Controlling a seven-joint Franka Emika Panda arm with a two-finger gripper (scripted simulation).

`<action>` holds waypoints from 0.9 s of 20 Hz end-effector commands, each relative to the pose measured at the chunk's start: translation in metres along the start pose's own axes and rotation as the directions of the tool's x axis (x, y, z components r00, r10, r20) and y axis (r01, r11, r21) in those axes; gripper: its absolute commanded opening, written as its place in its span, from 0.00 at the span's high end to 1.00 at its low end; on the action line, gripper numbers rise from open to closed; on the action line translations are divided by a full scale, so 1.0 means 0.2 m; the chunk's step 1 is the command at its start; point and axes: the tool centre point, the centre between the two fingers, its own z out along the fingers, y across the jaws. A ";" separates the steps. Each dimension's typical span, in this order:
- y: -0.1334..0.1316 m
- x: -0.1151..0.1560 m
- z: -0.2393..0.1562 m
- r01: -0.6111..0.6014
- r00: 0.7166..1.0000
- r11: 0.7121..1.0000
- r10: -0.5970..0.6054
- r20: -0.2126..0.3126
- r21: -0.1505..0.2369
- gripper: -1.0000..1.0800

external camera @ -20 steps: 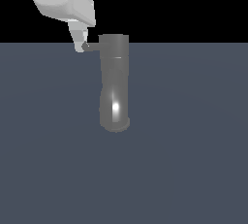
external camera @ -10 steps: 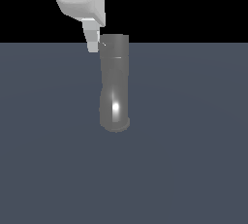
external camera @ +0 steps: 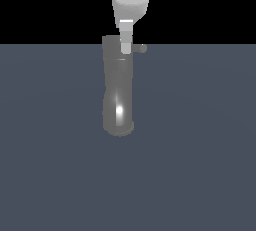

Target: Turn on the faucet by rotating a designated handle.

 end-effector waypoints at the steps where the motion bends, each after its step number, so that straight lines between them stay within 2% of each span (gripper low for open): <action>1: 0.00 0.13 0.00 -0.024 1.000 1.000 0.024 0.001 0.000 1.00; 5: 0.00 0.24 0.00 -0.025 1.000 1.000 0.025 0.001 0.000 1.00; 6: 0.00 0.24 0.00 -0.025 1.000 1.000 0.025 0.001 0.000 1.00; 7: -0.01 0.15 0.00 0.002 1.000 1.000 -0.002 0.000 0.001 1.00; 18: -0.14 0.29 0.00 -0.006 1.000 1.000 0.006 0.000 0.000 1.00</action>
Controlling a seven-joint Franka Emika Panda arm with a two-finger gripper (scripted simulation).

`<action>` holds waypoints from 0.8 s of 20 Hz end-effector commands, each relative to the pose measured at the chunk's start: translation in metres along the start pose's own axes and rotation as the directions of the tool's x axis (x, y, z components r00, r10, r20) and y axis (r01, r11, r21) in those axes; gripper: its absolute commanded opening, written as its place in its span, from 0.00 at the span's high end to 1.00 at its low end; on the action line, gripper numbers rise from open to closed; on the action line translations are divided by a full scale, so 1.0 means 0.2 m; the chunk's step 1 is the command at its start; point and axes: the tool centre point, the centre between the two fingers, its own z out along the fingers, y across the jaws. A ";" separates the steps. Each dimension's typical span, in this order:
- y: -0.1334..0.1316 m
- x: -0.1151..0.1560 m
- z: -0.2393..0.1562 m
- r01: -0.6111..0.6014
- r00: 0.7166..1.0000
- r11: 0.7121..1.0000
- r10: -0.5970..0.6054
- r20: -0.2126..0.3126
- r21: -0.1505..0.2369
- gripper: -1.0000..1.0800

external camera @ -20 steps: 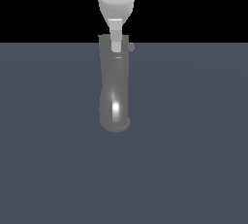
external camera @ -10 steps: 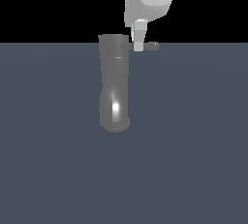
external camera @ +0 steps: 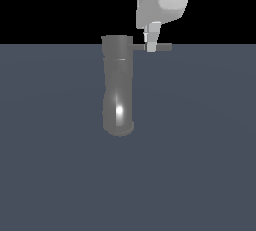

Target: Turn on the faucet by rotating a designated handle.

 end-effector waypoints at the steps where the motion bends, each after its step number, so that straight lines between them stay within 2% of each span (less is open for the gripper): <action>1: -0.04 0.05 0.00 -0.007 1.000 1.000 0.007 0.000 0.003 1.00; 16: -0.20 0.22 0.00 -0.018 1.000 1.000 0.018 0.000 0.003 1.00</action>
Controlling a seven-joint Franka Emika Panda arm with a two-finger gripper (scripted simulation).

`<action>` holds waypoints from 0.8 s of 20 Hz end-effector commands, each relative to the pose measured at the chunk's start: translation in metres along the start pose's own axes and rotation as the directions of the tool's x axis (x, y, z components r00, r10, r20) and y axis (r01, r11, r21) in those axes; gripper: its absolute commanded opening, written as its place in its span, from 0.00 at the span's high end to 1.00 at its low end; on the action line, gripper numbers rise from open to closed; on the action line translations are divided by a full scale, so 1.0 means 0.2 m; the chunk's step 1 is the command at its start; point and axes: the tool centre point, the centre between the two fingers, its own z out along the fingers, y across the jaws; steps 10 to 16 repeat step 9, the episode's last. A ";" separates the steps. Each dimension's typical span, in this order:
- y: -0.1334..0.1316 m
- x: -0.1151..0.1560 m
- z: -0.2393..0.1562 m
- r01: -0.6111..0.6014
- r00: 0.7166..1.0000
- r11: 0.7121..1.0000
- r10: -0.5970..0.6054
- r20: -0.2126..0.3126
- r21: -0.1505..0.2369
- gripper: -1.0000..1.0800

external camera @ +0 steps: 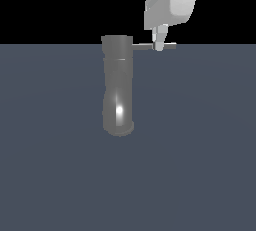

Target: Turn on the faucet by rotating a designated handle.

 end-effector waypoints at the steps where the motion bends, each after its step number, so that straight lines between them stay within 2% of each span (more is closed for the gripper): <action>1: -0.02 0.10 0.00 -0.027 1.000 1.000 0.027 -0.001 0.002 1.00; 8: -0.09 0.17 0.00 -0.032 0.999 0.999 0.032 -0.001 0.002 1.00; 16: -0.09 0.17 0.00 -0.032 0.999 0.999 0.032 -0.001 0.002 1.00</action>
